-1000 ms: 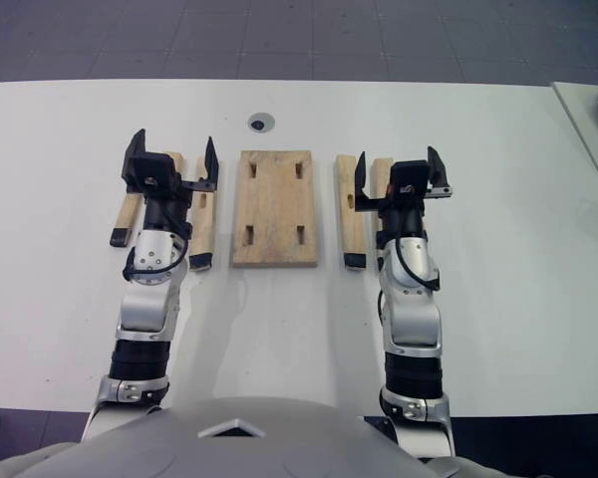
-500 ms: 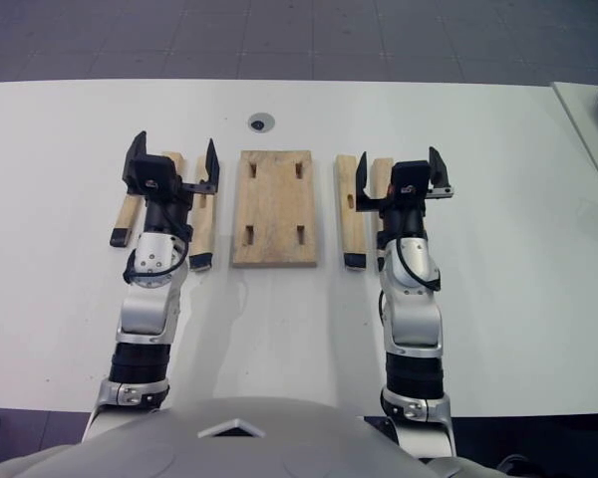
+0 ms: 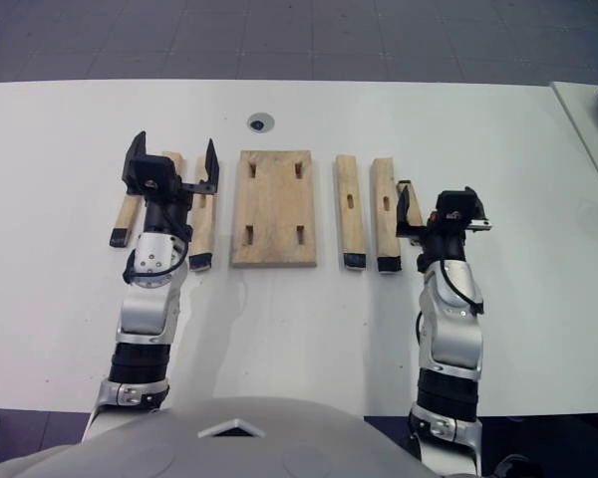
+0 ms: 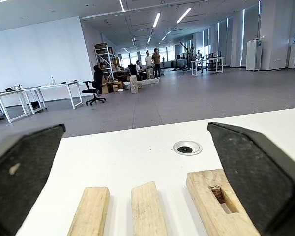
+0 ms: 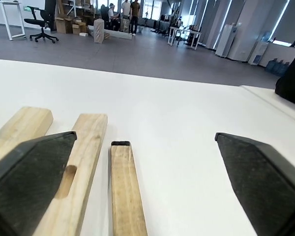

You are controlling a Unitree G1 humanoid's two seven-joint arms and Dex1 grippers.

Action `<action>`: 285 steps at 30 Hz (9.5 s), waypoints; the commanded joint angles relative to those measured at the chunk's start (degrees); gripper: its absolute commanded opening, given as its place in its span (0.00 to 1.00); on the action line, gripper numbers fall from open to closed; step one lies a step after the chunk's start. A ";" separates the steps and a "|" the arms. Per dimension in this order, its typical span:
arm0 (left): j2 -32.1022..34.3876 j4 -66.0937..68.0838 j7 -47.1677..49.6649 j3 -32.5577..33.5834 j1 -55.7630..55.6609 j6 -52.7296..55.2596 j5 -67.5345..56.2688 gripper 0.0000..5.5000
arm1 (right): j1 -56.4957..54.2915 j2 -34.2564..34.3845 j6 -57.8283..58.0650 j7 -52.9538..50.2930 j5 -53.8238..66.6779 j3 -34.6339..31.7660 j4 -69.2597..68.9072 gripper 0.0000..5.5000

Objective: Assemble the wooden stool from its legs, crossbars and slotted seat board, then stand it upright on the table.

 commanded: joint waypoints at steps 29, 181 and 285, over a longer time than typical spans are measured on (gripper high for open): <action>-1.03 -1.42 -2.81 1.51 -0.62 3.81 -5.36 0.98 | -0.13 -3.37 2.71 0.93 3.98 -0.69 0.23 0.24; 19.70 -18.73 -5.80 20.44 -11.68 41.51 -25.31 0.94 | 9.83 -16.34 2.21 20.22 -2.93 24.72 -18.78 0.98; 31.38 -16.53 -41.23 15.70 -10.40 63.97 -89.71 0.37 | -30.54 -16.56 46.52 27.64 81.42 4.99 -2.61 0.38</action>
